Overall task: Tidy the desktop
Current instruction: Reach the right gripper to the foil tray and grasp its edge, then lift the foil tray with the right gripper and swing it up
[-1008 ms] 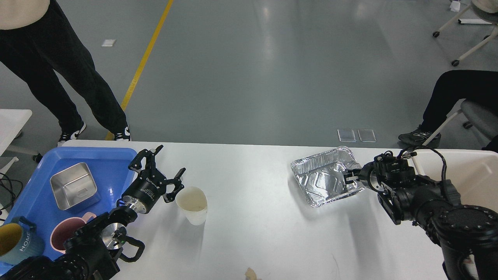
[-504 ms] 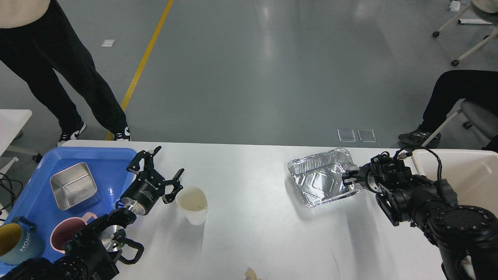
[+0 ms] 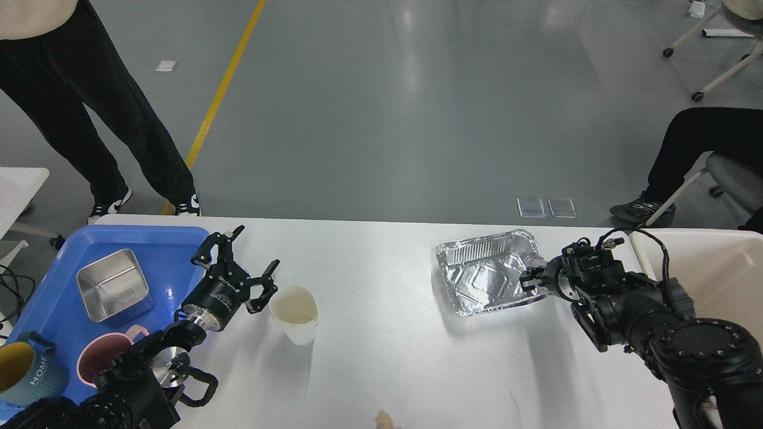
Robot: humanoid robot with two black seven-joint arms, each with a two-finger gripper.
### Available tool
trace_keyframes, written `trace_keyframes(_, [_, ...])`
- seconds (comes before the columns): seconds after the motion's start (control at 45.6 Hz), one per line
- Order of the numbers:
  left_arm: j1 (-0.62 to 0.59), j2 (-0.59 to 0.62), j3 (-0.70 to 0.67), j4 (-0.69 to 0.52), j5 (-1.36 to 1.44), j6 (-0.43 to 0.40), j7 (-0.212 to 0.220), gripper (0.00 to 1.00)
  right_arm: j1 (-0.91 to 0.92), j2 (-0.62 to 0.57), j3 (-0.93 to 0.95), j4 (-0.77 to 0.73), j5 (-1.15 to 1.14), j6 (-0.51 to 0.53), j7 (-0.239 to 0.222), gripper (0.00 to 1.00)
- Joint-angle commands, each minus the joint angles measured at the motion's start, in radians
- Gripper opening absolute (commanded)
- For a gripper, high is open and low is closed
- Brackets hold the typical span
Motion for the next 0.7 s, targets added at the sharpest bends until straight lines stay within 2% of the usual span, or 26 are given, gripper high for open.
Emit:
trace_keyframes(0.0, [0.0, 0.0, 0.0, 0.0, 0.0, 0.0, 0.0, 0.96, 0.0, 0.009, 0.003, 0.0, 0.011, 0.002, 0.002, 0.12])
trace_keyframes(0.11, [0.0, 0.001, 0.0, 0.0, 0.0, 0.0, 0.0, 0.96, -0.001, 0.014, 0.001, 0.002, 0.04, 0.008, 0.003, 0.0])
trace_keyframes(0.372, [0.012, 0.009, -0.005, 0.0, 0.0, 0.0, 0.0, 0.96, 0.018, 0.016, 0.004, 0.017, 0.073, 0.074, 0.02, 0.0])
trace_keyframes(0.504, [0.012, 0.009, -0.003, 0.0, 0.0, 0.0, 0.0, 0.96, 0.086, 0.007, 0.0, 0.066, 0.153, 0.202, 0.041, 0.0])
trace_keyframes(0.635, [0.014, 0.01, -0.003, 0.0, 0.0, 0.0, 0.0, 0.96, 0.176, -0.114, -0.002, 0.162, 0.163, 0.297, 0.046, 0.0])
trace_keyframes(0.679, [0.014, 0.012, -0.002, 0.0, 0.0, -0.002, 0.0, 0.96, 0.244, -0.199, -0.005, 0.277, 0.16, 0.36, 0.035, 0.0])
